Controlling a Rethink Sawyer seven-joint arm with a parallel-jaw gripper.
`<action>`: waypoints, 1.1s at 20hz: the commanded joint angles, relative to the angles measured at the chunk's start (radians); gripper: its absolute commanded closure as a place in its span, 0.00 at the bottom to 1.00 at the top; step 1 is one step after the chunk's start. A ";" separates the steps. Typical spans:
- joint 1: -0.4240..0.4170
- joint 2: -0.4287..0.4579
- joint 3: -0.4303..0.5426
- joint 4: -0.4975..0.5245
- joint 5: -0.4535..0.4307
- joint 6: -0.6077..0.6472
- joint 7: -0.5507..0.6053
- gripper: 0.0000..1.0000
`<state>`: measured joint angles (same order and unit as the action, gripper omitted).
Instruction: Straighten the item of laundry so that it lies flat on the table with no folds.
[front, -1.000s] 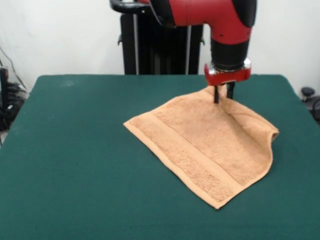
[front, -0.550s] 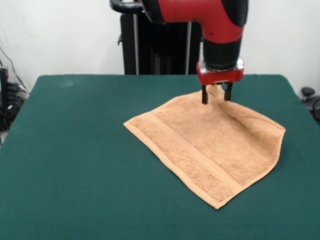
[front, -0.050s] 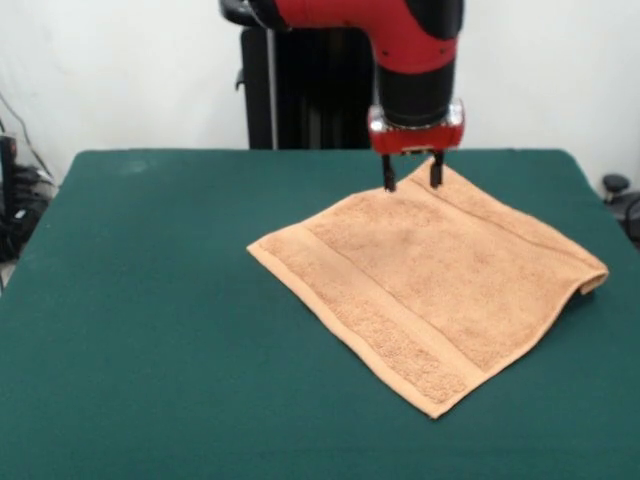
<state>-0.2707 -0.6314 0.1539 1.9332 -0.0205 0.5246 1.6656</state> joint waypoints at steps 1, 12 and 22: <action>-0.039 -0.112 0.206 0.071 0.116 0.243 0.047 0.00; -0.055 0.013 0.144 -0.115 0.009 0.113 0.019 0.00; 0.023 0.188 -0.022 -0.319 -0.105 -0.221 0.160 0.00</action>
<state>-0.2979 -0.5896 0.1811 1.7482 -0.0754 0.4549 1.6656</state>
